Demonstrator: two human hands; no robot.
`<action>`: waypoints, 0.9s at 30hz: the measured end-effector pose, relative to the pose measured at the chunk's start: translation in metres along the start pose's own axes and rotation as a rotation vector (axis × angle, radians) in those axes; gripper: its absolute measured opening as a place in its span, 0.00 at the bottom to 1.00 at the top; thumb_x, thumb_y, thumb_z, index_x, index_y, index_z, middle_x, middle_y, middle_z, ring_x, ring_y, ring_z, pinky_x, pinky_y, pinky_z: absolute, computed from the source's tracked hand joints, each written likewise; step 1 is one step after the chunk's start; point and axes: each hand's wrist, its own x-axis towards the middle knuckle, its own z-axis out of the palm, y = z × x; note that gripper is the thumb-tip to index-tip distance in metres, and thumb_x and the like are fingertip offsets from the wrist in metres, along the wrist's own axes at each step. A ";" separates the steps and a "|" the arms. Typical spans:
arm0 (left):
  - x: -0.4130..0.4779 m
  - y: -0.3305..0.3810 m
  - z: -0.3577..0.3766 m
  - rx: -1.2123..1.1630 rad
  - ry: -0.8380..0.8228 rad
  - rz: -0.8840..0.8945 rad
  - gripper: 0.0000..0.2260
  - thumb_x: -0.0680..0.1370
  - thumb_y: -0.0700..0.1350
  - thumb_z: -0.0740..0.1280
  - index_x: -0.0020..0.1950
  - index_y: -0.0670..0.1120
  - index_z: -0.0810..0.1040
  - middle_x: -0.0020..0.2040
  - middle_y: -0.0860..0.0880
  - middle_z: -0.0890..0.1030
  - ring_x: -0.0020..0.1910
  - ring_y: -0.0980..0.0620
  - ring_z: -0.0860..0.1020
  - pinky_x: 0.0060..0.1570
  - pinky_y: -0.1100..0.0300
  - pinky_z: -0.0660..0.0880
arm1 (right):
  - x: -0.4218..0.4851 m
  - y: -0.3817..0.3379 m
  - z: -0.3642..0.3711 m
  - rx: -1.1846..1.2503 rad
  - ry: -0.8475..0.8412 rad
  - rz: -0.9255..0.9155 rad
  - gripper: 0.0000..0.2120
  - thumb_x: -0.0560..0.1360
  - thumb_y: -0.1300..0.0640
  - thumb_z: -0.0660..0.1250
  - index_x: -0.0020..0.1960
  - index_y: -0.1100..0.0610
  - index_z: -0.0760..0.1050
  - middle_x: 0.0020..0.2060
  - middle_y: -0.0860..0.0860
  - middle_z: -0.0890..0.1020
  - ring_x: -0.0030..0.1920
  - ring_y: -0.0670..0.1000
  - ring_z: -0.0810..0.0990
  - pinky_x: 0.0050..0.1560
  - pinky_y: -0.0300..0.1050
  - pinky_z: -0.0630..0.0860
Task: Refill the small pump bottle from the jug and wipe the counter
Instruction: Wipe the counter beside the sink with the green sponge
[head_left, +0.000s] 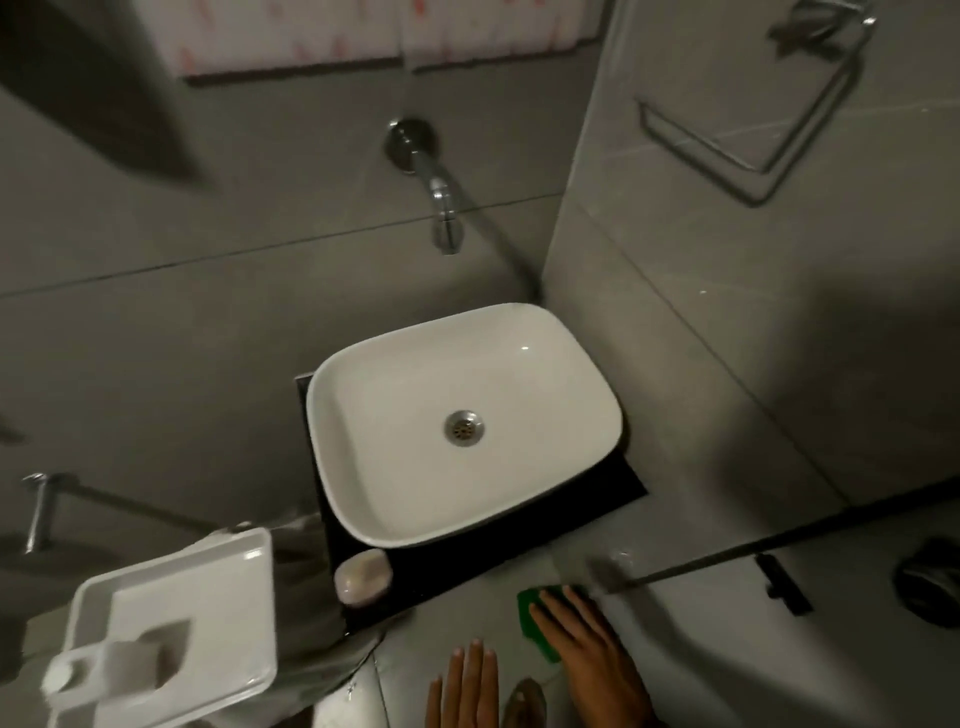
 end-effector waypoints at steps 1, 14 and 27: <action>0.010 0.011 -0.013 0.032 0.045 -0.023 0.28 0.81 0.60 0.54 0.56 0.44 0.88 0.64 0.43 0.82 0.69 0.51 0.81 0.79 0.57 0.53 | 0.007 0.014 -0.012 -0.006 -0.064 0.064 0.27 0.69 0.66 0.62 0.62 0.47 0.84 0.65 0.45 0.82 0.65 0.54 0.81 0.69 0.42 0.69; 0.130 0.030 -0.040 0.275 0.322 -0.096 0.37 0.81 0.62 0.55 0.84 0.41 0.60 0.86 0.40 0.55 0.85 0.37 0.54 0.80 0.33 0.55 | 0.134 0.140 -0.028 0.044 -0.152 0.339 0.26 0.81 0.71 0.55 0.77 0.58 0.67 0.79 0.56 0.65 0.82 0.59 0.55 0.80 0.53 0.58; 0.116 0.003 -0.031 0.393 0.455 -0.095 0.36 0.81 0.64 0.52 0.82 0.41 0.65 0.84 0.40 0.61 0.82 0.36 0.61 0.78 0.33 0.56 | 0.158 0.167 -0.014 0.066 -0.140 0.231 0.34 0.73 0.75 0.59 0.76 0.54 0.69 0.80 0.54 0.64 0.81 0.61 0.55 0.81 0.52 0.51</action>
